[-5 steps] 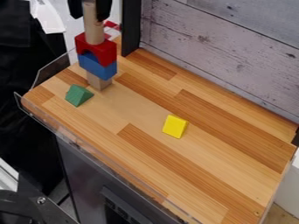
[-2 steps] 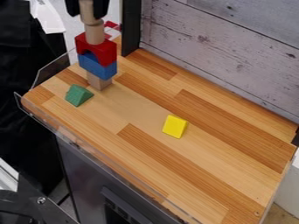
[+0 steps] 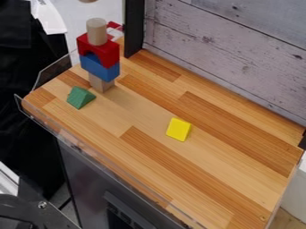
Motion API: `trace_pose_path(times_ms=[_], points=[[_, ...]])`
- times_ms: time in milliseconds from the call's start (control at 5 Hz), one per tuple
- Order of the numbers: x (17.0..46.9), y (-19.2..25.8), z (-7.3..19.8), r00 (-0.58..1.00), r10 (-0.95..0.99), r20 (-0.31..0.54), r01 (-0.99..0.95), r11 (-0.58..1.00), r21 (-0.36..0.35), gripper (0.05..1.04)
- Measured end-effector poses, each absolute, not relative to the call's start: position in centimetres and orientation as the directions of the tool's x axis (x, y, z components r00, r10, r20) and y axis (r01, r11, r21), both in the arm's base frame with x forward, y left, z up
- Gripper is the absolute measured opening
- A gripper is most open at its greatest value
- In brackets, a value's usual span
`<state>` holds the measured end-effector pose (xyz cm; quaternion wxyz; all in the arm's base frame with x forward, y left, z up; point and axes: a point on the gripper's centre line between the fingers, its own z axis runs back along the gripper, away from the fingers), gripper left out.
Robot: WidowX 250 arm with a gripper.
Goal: Put wood cylinder on left side of yellow pyramid
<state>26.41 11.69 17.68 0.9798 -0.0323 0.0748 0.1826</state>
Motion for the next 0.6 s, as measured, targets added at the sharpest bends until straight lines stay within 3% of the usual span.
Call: trace_pose_path(times_ms=[600], points=[[27.7,2.4,14.5,0.985,0.035,-0.168,-0.046,0.997,-0.060,0.542]])
